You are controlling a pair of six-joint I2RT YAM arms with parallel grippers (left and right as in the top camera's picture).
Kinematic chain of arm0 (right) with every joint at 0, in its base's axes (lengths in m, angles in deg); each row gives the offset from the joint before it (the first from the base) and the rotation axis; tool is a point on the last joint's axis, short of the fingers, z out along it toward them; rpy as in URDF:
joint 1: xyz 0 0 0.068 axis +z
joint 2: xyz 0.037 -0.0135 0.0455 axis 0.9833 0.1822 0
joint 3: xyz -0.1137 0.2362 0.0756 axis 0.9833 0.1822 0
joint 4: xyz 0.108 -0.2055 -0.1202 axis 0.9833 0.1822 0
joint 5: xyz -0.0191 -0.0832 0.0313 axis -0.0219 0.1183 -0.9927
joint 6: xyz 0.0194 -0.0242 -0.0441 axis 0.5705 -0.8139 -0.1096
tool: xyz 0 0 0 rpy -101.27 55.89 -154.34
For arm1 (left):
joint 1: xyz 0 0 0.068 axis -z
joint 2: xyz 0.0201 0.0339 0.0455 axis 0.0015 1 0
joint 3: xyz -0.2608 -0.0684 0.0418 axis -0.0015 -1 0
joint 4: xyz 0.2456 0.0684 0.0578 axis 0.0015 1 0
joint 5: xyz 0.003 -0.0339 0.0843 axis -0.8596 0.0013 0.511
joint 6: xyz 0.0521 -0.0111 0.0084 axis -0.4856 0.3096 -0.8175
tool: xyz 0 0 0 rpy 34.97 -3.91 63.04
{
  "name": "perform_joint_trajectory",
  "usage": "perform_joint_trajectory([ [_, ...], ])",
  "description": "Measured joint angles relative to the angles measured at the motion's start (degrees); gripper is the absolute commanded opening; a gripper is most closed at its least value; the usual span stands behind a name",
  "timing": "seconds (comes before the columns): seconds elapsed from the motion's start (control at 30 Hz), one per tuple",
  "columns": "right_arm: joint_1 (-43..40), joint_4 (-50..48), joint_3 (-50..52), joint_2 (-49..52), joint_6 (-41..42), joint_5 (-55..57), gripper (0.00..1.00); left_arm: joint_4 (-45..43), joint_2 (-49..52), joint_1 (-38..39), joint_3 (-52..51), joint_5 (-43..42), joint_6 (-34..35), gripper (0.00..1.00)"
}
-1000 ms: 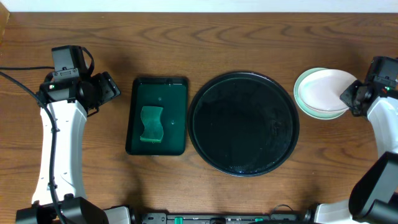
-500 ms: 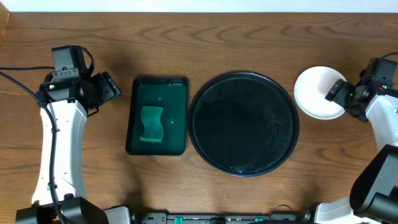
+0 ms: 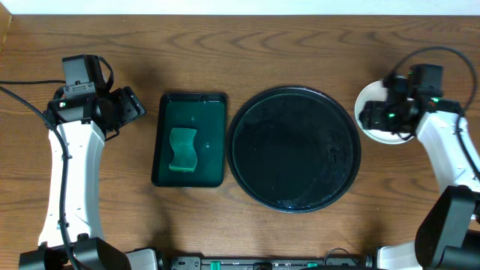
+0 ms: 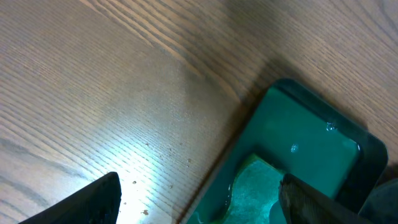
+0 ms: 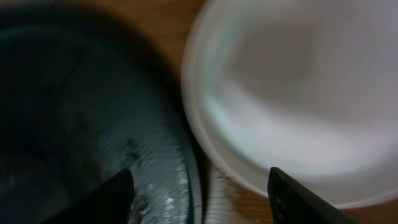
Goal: Clean dirty plates on tray and stack at the side
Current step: 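Open the right gripper and lift it off the plate stack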
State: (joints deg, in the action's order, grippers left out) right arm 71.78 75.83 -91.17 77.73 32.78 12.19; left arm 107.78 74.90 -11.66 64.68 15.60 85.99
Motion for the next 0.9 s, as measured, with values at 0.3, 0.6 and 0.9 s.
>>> perform_joint_trajectory([
  [0.3,3.8,1.6,0.0,0.0,-3.7,4.9,0.99,0.0,0.0,0.0,0.0,0.0,0.0,0.81],
  [0.6,3.8,1.6,0.0,0.0,-4.1,6.4,0.99,0.0,0.0,0.0,0.0,0.0,0.0,0.81],
  [0.9,3.8,1.6,0.0,0.0,-4.1,6.6,0.99,0.0,0.0,0.0,0.0,0.0,0.0,0.81],
])
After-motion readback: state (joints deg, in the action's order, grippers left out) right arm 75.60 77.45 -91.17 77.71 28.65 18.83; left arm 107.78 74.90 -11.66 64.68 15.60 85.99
